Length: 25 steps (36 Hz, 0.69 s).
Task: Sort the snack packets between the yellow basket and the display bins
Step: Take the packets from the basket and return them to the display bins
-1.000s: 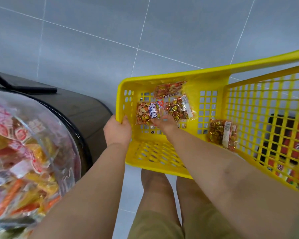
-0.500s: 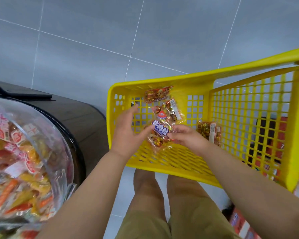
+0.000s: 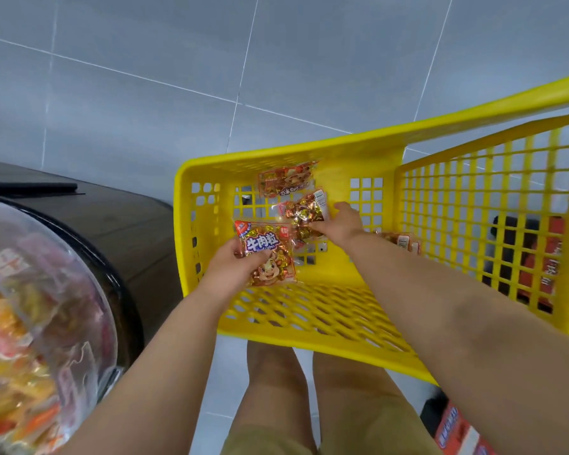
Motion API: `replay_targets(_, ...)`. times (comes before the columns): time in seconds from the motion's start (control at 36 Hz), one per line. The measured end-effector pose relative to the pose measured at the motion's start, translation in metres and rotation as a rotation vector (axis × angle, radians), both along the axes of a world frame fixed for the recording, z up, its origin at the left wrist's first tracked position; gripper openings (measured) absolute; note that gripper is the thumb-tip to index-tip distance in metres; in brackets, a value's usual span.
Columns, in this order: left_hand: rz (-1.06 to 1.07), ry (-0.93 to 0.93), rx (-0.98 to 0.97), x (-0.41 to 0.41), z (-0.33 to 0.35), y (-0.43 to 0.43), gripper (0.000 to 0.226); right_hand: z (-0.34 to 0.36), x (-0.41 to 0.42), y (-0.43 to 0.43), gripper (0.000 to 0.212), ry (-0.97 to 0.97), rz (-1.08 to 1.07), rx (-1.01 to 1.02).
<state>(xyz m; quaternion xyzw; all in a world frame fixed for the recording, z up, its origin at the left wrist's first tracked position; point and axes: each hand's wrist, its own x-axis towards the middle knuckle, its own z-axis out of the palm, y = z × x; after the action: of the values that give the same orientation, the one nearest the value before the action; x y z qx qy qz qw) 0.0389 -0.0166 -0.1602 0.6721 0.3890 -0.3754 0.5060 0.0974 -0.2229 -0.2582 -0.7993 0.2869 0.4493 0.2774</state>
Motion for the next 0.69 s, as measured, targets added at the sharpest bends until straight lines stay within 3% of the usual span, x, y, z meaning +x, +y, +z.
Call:
replay_targets(0.06, 0.049, 0.015, -0.001, -0.002, -0.002, 0.002, 0.031, -0.004, -0.001, 0.006, 0.087, -0.034, 0.004, -0.046)
replay_targets(0.14, 0.078, -0.023, -0.004, -0.007, -0.003, 0.004, 0.023, -0.007, -0.003, 0.008, 0.071, -0.022, 0.051, -0.067)
replay_targets(0.25, 0.100, -0.077, 0.041, -0.013, -0.004, 0.005, 0.019, -0.002, -0.011, 0.006, 0.042, 0.037, 0.005, 0.076)
replay_targets(0.36, 0.168, -0.054, 0.073, -0.014, -0.005, 0.004, 0.015, 0.017, -0.022, 0.001, 0.038, -0.084, -0.170, 0.225)
replay_targets(0.42, 0.216, -0.036, 0.070, -0.013, -0.004, 0.003, 0.016, 0.031, -0.028, -0.002, 0.028, -0.151, -0.179, 0.216)
replay_targets(0.47, 0.245, -0.009, 0.068, -0.011, -0.003, 0.003, 0.017, 0.045, -0.036, -0.005, 0.033, -0.269, -0.170, 0.178)
replay_targets(0.56, 0.352, 0.082, -0.036, -0.007, -0.001, 0.002, 0.017, 0.073, -0.050, -0.004, 0.040, -0.460, -0.107, 0.180)
replay_targets(0.69, 0.568, 0.126, -0.235, 0.002, 0.010, -0.006, 0.048, 0.106, -0.061, 0.011, 0.013, -0.822, 0.318, 0.293)
